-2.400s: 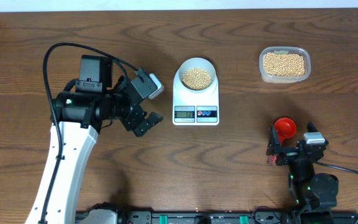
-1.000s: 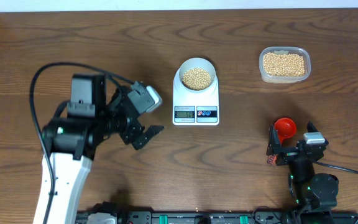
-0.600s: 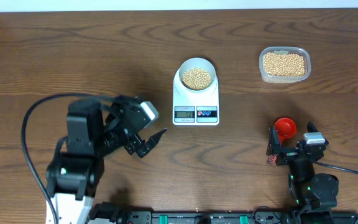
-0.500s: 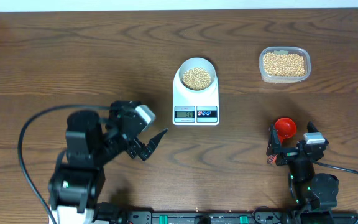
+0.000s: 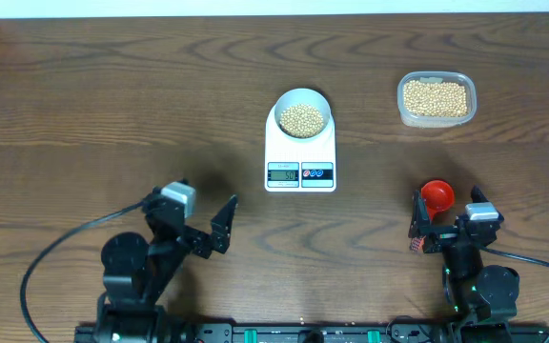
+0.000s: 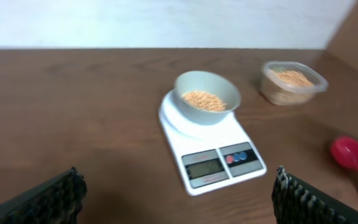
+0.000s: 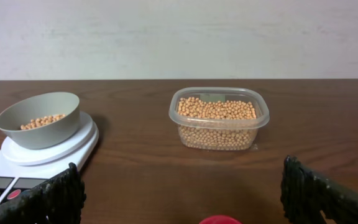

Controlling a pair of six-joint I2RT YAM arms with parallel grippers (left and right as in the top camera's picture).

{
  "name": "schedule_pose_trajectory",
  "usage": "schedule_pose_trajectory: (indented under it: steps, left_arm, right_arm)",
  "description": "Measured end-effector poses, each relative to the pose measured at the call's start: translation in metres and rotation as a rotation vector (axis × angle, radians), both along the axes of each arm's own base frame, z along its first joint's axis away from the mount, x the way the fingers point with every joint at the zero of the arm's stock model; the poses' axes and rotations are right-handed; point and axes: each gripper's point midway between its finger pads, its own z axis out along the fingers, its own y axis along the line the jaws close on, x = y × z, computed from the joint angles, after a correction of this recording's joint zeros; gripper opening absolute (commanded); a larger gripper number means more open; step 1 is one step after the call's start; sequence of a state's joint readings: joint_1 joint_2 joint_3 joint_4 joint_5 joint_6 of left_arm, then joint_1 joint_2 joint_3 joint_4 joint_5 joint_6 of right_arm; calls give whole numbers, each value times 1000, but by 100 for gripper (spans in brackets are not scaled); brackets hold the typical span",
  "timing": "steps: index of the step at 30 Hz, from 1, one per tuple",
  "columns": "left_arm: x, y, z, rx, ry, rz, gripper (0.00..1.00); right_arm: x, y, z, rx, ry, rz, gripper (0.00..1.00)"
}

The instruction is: Scoop item into bowl and weigh 50g on scale

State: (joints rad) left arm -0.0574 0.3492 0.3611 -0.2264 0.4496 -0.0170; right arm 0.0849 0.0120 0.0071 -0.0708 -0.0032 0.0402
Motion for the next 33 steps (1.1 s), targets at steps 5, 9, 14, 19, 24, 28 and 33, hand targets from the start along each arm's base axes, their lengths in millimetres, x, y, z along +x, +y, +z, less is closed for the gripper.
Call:
schedule_pose_trajectory:
  steps: [5,9,14,19,24,28,33]
  left_arm:
    - [-3,18,-14,-58,-7,110,98]
    - [-5,28,-16,-80,-45,166,98]
    - [-7,36,-20,-118,-69,221,98]
    - [-5,41,-32,-142,-66,259,98]
    - [-3,45,-38,-147,-57,284,98]
    - [0,51,-43,-147,-62,319,98]
    - [6,60,-43,-153,-107,373,98]
  right_arm:
    - [0,0,0,0,0,0,99]
    - [0,0,0,0,0,0,99]
    - [0,0,0,0,0,0,99]
    - [0,0,0,0,0,0,99]
    - [0,0,0,0,0,0,99]
    - [0,0,0,0,0,0,99]
    - [0,0,0,0,0,0,99]
